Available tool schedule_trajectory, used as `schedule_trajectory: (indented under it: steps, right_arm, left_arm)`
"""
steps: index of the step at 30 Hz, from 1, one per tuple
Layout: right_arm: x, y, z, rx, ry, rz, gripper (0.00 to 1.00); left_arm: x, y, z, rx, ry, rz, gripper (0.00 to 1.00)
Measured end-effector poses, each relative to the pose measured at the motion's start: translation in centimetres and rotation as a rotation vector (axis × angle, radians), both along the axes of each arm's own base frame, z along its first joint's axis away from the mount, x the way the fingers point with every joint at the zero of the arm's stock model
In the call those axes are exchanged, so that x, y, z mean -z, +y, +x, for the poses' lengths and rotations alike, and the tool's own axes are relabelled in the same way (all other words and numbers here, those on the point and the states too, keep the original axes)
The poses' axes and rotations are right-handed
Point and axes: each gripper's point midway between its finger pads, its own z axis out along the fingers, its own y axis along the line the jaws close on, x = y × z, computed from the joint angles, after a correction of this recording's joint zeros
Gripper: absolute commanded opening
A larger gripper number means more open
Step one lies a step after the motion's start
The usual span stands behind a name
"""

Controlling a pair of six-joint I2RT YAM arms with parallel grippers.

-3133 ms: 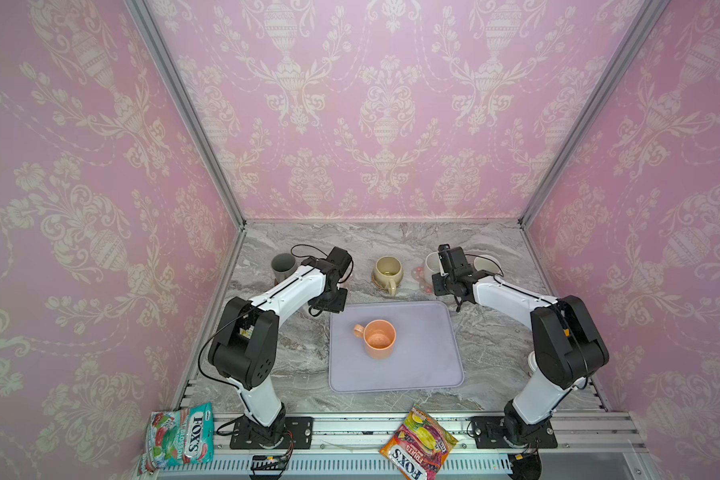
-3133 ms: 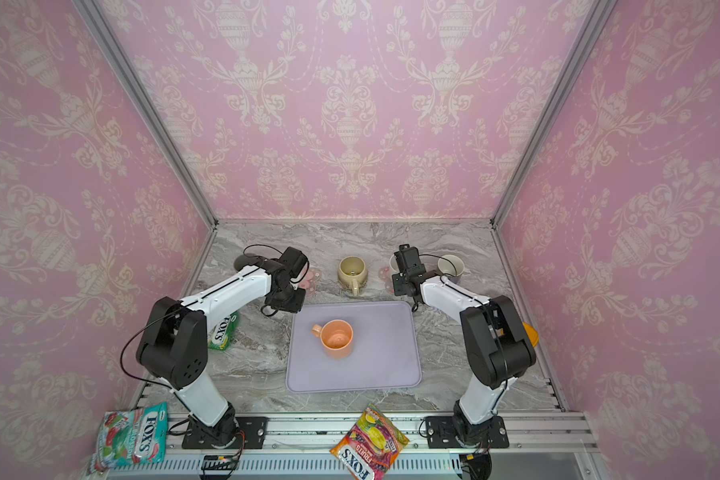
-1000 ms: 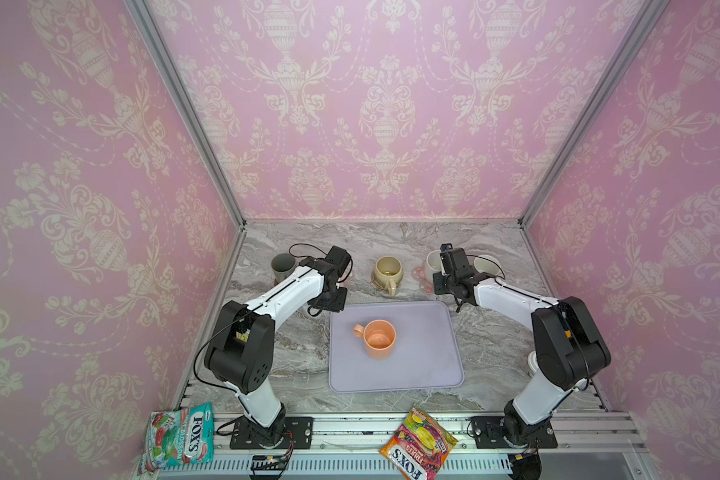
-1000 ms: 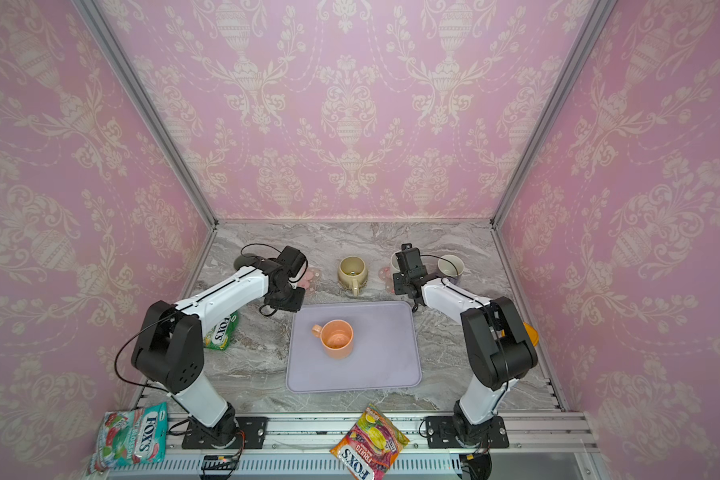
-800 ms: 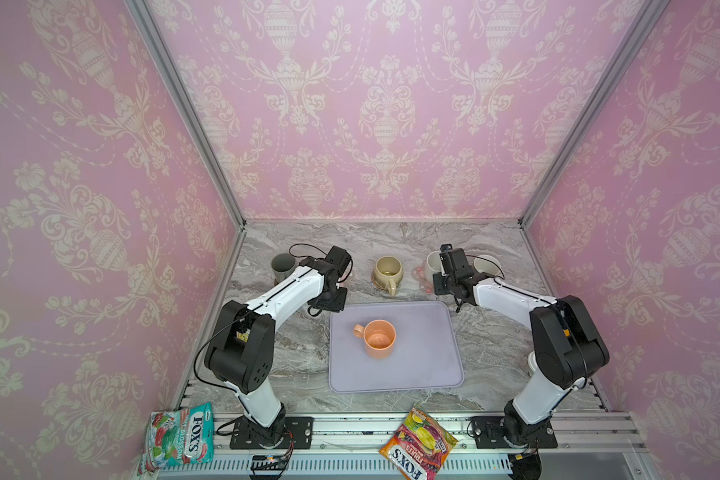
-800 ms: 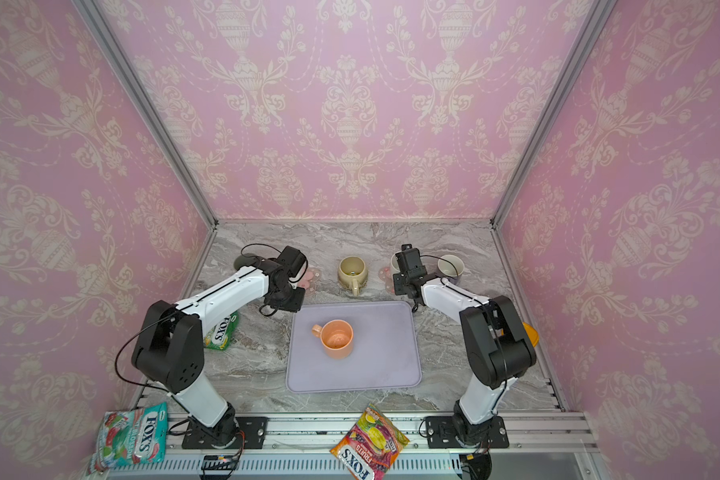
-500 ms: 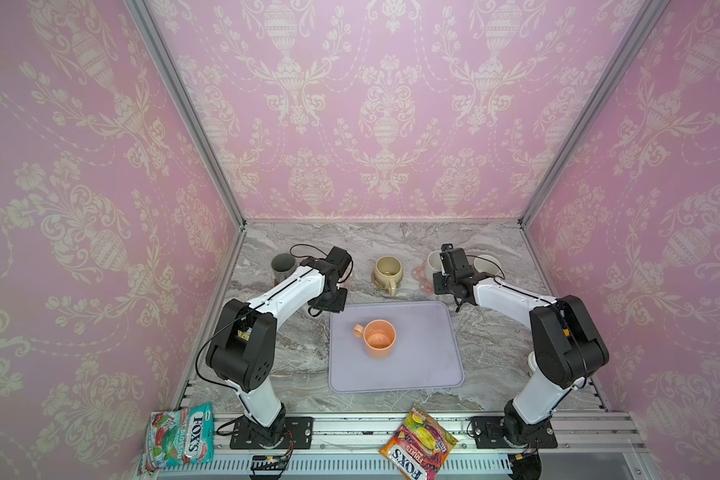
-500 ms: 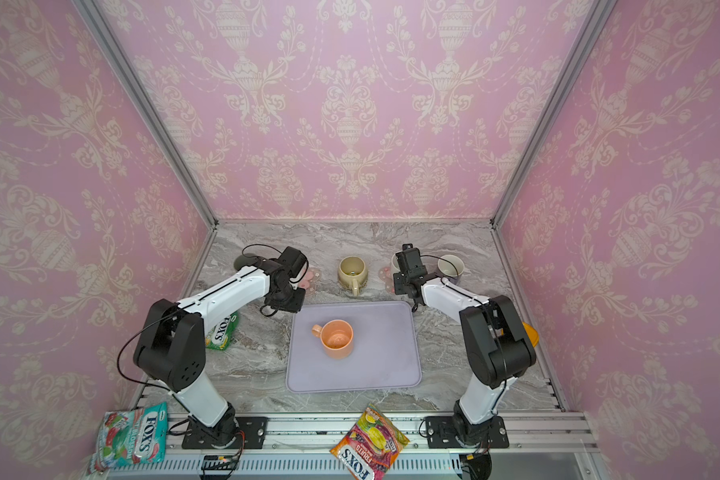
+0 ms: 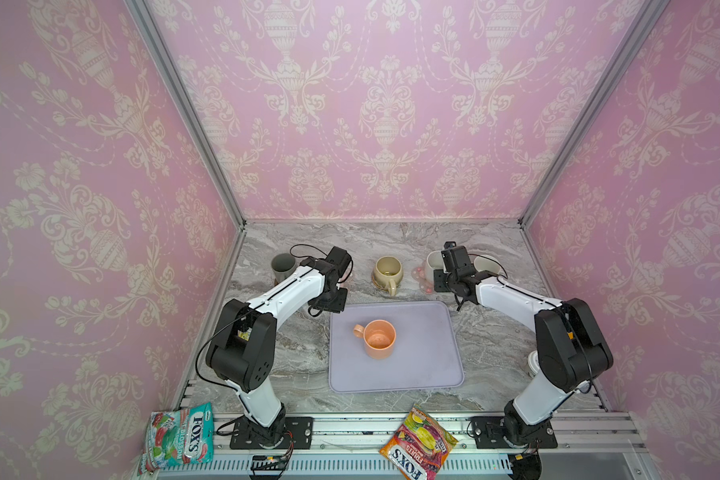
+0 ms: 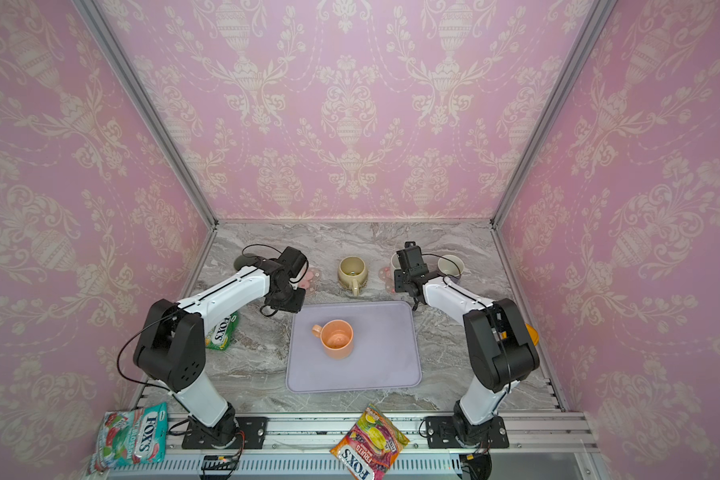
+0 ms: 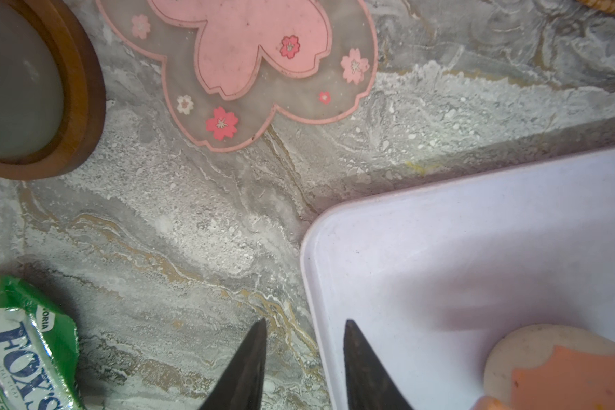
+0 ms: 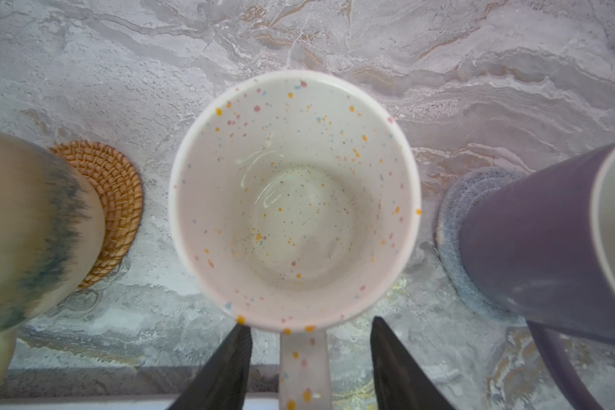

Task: Place cups on coasters
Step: Place the cup on the coaster.

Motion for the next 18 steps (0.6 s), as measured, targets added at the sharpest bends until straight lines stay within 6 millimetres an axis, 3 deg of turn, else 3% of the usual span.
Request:
schedule_trajectory:
  steps: [11, 14, 18]
  right_arm:
    - [-6.7, -0.6, -1.8, 0.02, -0.115, 0.058, 0.59]
    - [-7.3, -1.0, -3.2, 0.043, -0.114, 0.083, 0.58]
    - [-6.7, -0.8, -6.0, 0.052, -0.081, 0.111, 0.58]
  left_arm:
    - [-0.7, -0.1, -1.6, 0.008, 0.0, -0.043, 0.4]
    - [-0.4, 0.0, -2.4, 0.007, 0.01, -0.043, 0.4]
    - [0.0, -0.2, -3.7, 0.011, 0.029, -0.053, 0.41]
